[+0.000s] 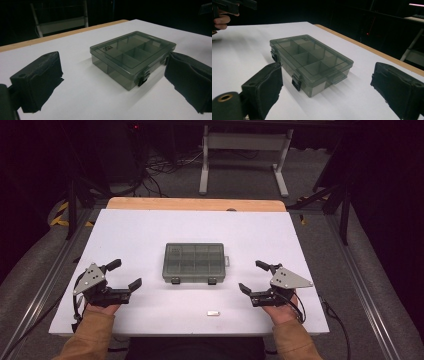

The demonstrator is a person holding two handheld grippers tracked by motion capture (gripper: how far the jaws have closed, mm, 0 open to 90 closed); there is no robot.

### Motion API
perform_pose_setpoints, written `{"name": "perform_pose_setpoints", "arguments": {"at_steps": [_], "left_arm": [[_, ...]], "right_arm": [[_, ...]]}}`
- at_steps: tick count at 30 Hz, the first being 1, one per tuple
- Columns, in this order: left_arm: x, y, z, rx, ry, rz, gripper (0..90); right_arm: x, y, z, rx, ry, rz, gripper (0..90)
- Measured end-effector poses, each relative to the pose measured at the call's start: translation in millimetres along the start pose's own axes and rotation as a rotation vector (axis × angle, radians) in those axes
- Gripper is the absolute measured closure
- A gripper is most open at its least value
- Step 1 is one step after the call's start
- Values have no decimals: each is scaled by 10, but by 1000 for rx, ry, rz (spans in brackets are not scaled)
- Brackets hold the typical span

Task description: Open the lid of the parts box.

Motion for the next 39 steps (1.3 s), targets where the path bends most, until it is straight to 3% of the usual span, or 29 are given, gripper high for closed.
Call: {"name": "perform_pose_setpoints", "arguments": {"at_steps": [17, 25, 29, 39], "left_arm": [[25, -14, -25, 11, 16, -2, 27], [22, -21, -18, -20, 33, -9, 27], [23, -40, -27, 0, 33, -4, 34], [132, -169, -10, 17, 82, 9, 29]], "right_arm": [[-9, -4, 19, -5, -6, 1, 106], [-8, -15, 36, 7, -20, 21, 150], [8, -32, 40, 9, -32, 38, 175], [112, -148, 41, 1, -53, 76, 210]]}}
Point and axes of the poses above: each handheld gripper's, and its own axes: x roughly forward along the jaws, y roughly out of its underside, z roughly to its left, the point moved 4 cm from there along x, roughly forward along the jaws, and after that the axes turned 11 degrees about x, right-handed, at the moved point
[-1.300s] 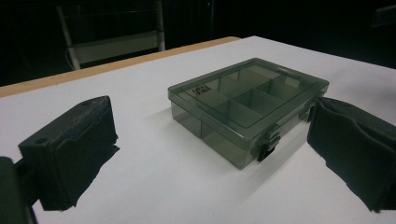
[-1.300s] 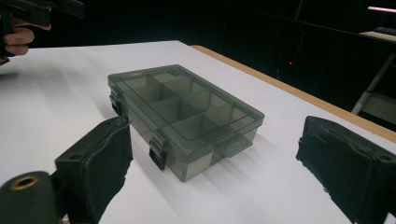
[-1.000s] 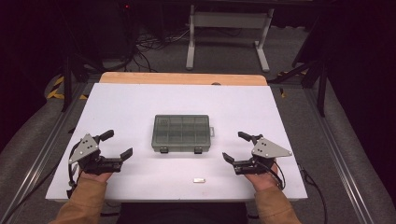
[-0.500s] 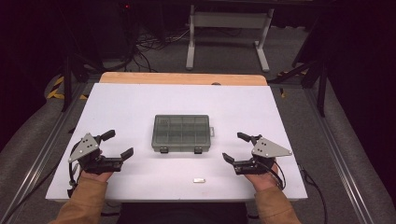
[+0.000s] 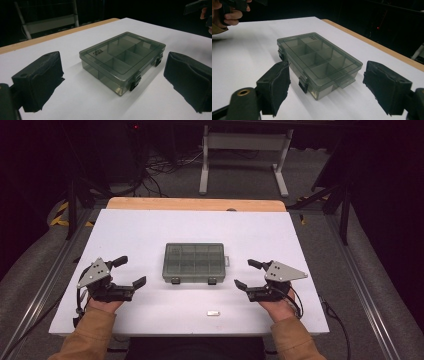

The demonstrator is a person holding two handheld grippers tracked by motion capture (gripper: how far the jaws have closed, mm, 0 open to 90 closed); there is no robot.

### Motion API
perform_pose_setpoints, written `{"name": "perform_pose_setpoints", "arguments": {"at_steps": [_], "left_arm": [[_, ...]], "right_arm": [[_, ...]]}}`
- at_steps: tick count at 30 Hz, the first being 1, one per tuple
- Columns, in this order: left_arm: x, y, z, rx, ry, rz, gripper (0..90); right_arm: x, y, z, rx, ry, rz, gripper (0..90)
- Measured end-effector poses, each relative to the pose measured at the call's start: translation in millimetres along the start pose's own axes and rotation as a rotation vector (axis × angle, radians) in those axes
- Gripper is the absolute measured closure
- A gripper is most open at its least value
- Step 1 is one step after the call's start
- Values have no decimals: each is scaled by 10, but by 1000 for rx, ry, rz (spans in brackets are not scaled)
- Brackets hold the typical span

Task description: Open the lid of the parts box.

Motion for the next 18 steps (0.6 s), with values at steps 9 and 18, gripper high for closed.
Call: {"name": "perform_pose_setpoints", "arguments": {"at_steps": [9, 18], "left_arm": [[120, -83, 62, 3, 10, 34, 48], [241, -131, 120, 16, 45, 75, 52]], "right_arm": [[125, -80, -18, -1, -15, 33, 210], [252, -137, -60, 10, -26, 63, 209]]}}
Point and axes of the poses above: each handheld gripper's, and its own axes: x roughly forward along the jaws, y roughly out of its underside, z roughly to its left, the point moved 4 cm from there along x, roughly forward along the jaws, and after that the axes turned 11 degrees about x, right-handed, at the moved point
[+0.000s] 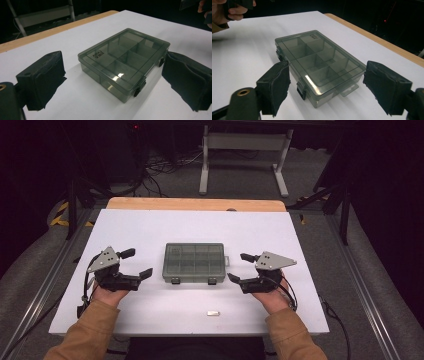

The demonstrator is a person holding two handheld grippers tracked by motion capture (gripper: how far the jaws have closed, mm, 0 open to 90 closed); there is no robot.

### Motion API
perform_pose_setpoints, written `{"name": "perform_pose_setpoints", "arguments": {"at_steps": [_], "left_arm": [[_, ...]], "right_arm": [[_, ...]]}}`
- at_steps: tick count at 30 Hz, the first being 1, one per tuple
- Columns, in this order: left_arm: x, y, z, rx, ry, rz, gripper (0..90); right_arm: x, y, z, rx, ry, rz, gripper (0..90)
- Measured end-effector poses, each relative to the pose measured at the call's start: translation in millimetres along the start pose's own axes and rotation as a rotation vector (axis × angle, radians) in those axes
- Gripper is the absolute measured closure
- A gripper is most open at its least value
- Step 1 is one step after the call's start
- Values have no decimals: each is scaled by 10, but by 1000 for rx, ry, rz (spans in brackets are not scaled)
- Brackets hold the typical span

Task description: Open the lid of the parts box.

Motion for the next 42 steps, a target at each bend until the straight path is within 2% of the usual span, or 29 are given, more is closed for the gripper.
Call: {"name": "perform_pose_setpoints", "arguments": {"at_steps": [3, 13, 19, 22, 27, 32, 34, 42], "left_arm": [[19, -4, 23, 14, 11, 14, 54], [149, -30, 73, -18, 55, 39, 59], [246, 7, 79, -66, 99, 51, 68], [264, 20, 86, -74, 105, 52, 75], [294, 43, 74, -60, 117, 58, 91], [335, 106, 64, -43, 106, 83, 103], [352, 146, 63, -49, 113, 90, 108], [412, 196, 24, -29, 153, 117, 141]], "right_arm": [[48, -24, -10, 0, -8, 12, 209], [189, -73, -29, -3, -21, 54, 209], [257, -39, -51, 11, -25, 86, 213], [284, -21, -62, 24, -30, 102, 217], [326, 5, -79, 35, -37, 124, 225], [347, 46, -75, 34, -31, 129, 245], [366, 82, -79, 37, -28, 143, 245], [439, 187, -106, 56, -32, 188, 248]]}}
Point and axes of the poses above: each handheld gripper's, and its own axes: x roughly forward along the jaws, y roughly out of its underside, z roughly to its left, the point moved 4 cm from there along x, roughly forward along the jaws, and after that the axes turned 11 degrees about x, right-handed, at the moved point
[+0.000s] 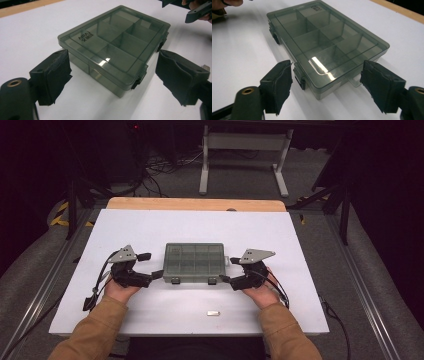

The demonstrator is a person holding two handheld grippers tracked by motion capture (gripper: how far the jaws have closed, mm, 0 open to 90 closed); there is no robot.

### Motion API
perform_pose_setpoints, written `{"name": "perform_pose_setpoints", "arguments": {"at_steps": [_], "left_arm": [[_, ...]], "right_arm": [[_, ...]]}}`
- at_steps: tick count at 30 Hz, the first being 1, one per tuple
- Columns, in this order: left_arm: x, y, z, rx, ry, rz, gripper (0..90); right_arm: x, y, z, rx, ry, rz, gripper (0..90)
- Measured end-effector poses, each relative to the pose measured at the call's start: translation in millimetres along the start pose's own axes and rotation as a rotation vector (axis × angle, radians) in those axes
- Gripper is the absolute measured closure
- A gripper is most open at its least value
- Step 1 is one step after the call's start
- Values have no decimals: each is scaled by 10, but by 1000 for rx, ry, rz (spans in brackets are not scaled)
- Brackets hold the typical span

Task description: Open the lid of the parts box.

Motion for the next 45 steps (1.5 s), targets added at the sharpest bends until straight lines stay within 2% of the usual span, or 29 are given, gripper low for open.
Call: {"name": "perform_pose_setpoints", "arguments": {"at_steps": [5, 18, 19, 21, 35, 45], "left_arm": [[46, 37, -13, 0, 24, 31, 157], [111, 116, -21, -14, 45, 89, 173], [113, 124, -18, -5, 40, 96, 176], [117, 135, -20, -1, 35, 101, 177], [154, 206, -41, -15, 73, 132, 226], [175, 225, -60, 3, 90, 156, 277]], "right_arm": [[34, 38, -20, 9, -2, 25, 253], [140, 125, -44, 18, 0, 83, 279], [144, 131, -44, 17, 0, 85, 281], [147, 137, -44, 17, 0, 88, 284], [189, 227, -36, 14, -1, 124, 326], [189, 236, -37, 9, 4, 126, 400]]}}
Point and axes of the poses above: each handheld gripper's, and its own axes: x roughly forward along the jaws, y roughly out of its underside, z roughly to its left, the point moved 4 cm from there along x, roughly forward along the jaws, and after that the axes turned 11 degrees about x, right-handed, at the moved point
